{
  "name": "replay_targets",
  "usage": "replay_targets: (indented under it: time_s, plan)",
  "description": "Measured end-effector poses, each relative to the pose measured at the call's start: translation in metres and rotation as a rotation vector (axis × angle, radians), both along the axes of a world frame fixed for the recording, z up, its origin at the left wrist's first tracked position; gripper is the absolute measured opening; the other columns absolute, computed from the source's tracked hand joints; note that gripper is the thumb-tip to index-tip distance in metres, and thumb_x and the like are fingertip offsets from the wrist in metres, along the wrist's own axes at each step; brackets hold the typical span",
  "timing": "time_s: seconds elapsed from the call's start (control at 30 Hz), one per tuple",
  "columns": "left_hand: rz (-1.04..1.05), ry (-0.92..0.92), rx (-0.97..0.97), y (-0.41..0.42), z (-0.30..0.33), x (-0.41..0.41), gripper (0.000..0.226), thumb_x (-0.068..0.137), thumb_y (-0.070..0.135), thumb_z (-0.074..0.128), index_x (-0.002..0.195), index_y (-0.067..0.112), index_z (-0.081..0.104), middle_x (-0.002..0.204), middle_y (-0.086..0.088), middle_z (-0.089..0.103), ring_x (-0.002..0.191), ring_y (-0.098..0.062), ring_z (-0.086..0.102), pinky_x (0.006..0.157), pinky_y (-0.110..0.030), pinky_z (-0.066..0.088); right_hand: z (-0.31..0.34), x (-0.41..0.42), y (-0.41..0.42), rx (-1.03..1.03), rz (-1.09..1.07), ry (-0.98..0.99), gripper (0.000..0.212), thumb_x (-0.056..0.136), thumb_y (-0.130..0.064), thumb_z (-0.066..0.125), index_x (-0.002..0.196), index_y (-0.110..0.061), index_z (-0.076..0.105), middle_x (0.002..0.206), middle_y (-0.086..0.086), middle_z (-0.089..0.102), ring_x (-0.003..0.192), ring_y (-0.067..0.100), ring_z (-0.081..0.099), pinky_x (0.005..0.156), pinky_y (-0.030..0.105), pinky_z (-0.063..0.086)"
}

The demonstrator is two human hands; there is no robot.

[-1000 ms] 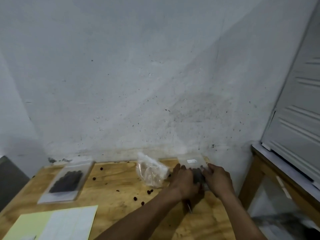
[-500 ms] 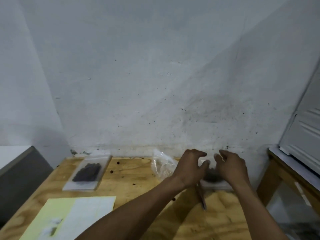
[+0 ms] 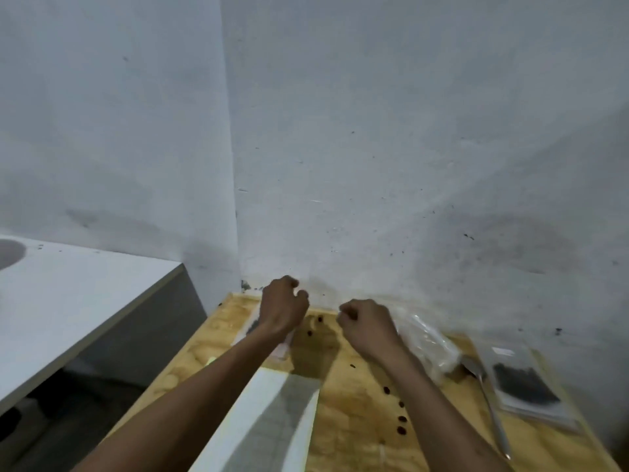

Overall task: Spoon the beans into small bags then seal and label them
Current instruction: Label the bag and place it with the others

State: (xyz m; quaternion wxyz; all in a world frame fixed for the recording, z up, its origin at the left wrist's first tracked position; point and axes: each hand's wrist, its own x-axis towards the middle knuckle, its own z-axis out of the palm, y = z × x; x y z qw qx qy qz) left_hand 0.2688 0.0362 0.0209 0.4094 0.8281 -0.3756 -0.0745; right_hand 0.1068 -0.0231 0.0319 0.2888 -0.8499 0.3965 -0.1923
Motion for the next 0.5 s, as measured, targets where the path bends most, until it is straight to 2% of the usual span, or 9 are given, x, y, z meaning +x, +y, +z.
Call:
replay_targets:
  time_s: [0.13,0.23,0.3,0.4,0.43,0.5]
  plan:
    - [0.124,-0.048,0.396,0.034,-0.025,0.044,0.041,0.101,0.032,0.049,0.129,0.002,0.055,0.14,-0.026,0.049,0.13,-0.042,0.043,0.104,-0.041,0.038,-0.037,0.052,0.023,0.191,0.018,0.057,0.026,0.096,-0.024,0.056,0.104,-0.007,0.073,0.103,0.009,0.073,0.087,0.025,0.069,0.074,0.039,0.057]
    - [0.105,-0.018,0.513,0.05,-0.044,0.062,0.046,0.105,0.038,0.04,0.131,0.003,0.053,0.144,-0.026,0.043,0.133,-0.043,0.035,0.105,-0.044,0.036,-0.053,0.077,0.033,0.176,-0.014,0.131,0.026,0.093,-0.032,0.053,0.083,-0.012,0.066,0.083,0.005,0.066,0.075,0.027,0.066,0.061,0.033,0.046]
    - [0.086,0.022,0.497,0.056,-0.055,0.07,0.047,0.104,0.042,0.041,0.126,0.003,0.057,0.143,-0.025,0.044,0.131,-0.042,0.035,0.105,-0.046,0.036,-0.057,0.092,0.036,0.166,-0.049,0.146,0.029,0.092,-0.032,0.053,0.08,-0.009,0.067,0.079,0.008,0.067,0.073,0.027,0.065,0.058,0.031,0.043]
    - [0.059,0.06,0.346,0.061,-0.062,0.072,0.045,0.099,0.041,0.055,0.124,0.004,0.061,0.136,-0.021,0.052,0.131,-0.04,0.035,0.105,-0.045,0.04,-0.058,0.1,0.036,0.254,-0.134,0.07,0.027,0.092,-0.028,0.058,0.073,-0.01,0.063,0.066,0.005,0.057,0.062,0.024,0.055,0.051,0.028,0.033]
    - [0.052,0.088,0.283,0.062,-0.063,0.074,0.047,0.097,0.04,0.061,0.127,0.005,0.061,0.134,-0.02,0.054,0.131,-0.038,0.036,0.105,-0.044,0.041,-0.058,0.103,0.036,0.301,-0.172,0.019,0.025,0.092,-0.027,0.061,0.073,-0.01,0.065,0.066,0.004,0.059,0.061,0.023,0.056,0.052,0.029,0.035]
    - [0.042,0.164,0.151,0.065,-0.065,0.076,0.049,0.089,0.04,0.071,0.126,0.008,0.064,0.128,-0.017,0.059,0.126,-0.034,0.046,0.102,-0.042,0.047,-0.058,0.106,0.032,0.424,-0.253,-0.159,0.017,0.089,-0.024,0.067,0.087,-0.009,0.074,0.082,0.007,0.071,0.074,0.025,0.067,0.062,0.03,0.046]
